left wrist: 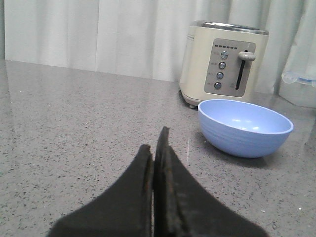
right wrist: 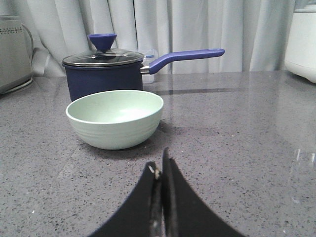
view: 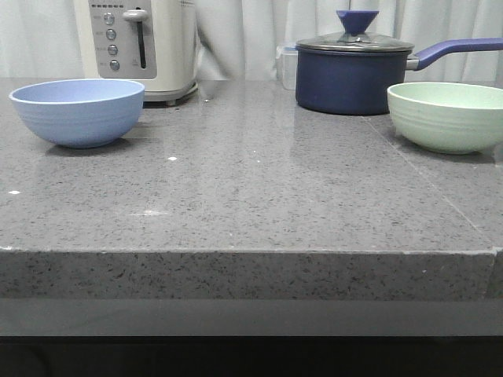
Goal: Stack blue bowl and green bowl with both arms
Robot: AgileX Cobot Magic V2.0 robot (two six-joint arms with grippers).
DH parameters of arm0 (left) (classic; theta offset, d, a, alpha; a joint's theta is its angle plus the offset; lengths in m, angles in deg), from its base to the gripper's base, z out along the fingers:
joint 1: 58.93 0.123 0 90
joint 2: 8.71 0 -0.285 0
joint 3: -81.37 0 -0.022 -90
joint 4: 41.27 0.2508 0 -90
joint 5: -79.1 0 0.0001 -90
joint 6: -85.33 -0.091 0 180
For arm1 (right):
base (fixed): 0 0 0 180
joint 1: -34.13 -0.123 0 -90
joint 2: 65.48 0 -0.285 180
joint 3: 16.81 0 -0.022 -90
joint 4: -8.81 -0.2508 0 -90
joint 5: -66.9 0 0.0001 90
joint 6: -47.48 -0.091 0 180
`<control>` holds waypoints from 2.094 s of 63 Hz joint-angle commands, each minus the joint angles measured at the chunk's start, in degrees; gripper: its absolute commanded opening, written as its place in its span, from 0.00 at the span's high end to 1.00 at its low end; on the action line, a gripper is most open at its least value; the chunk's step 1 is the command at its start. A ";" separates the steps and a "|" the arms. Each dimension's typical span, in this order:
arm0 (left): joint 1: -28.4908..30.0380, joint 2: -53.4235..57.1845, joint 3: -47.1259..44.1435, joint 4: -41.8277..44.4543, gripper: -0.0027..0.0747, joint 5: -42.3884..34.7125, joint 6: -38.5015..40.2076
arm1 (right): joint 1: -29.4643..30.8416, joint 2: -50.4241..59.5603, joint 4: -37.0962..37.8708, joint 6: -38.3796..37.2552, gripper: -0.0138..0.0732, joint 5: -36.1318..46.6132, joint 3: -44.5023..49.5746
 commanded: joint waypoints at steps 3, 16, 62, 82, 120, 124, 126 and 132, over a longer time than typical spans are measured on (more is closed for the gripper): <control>-0.53 0.99 -0.26 -0.24 0.99 -4.95 0.26 | 0.28 1.10 0.71 0.11 0.91 4.50 -0.89; -0.53 0.99 -0.26 -0.24 0.99 -4.95 0.26 | 0.28 1.10 0.71 0.11 0.91 4.50 -0.89; -0.53 0.99 1.05 -0.24 0.99 -9.42 0.26 | 0.26 1.10 0.65 0.11 0.91 4.33 -2.40; -0.53 -1.62 22.57 -0.24 0.99 8.57 0.26 | 0.26 -2.71 2.50 0.23 0.91 -13.19 -21.46; -0.53 -26.76 44.68 -0.45 0.99 22.61 0.26 | 0.26 -30.06 4.88 0.34 0.91 -27.02 -42.95; -0.53 -28.25 44.68 -0.45 0.99 22.61 0.26 | 0.26 -31.82 4.88 0.34 0.91 -26.97 -42.95; -0.53 -29.01 44.68 -0.55 0.99 22.72 0.26 | 0.26 -32.66 4.88 0.34 0.91 -26.97 -42.89; -0.53 -31.06 44.68 -0.55 0.99 22.84 0.26 | 0.26 -34.99 4.83 0.34 0.91 -26.97 -42.89</control>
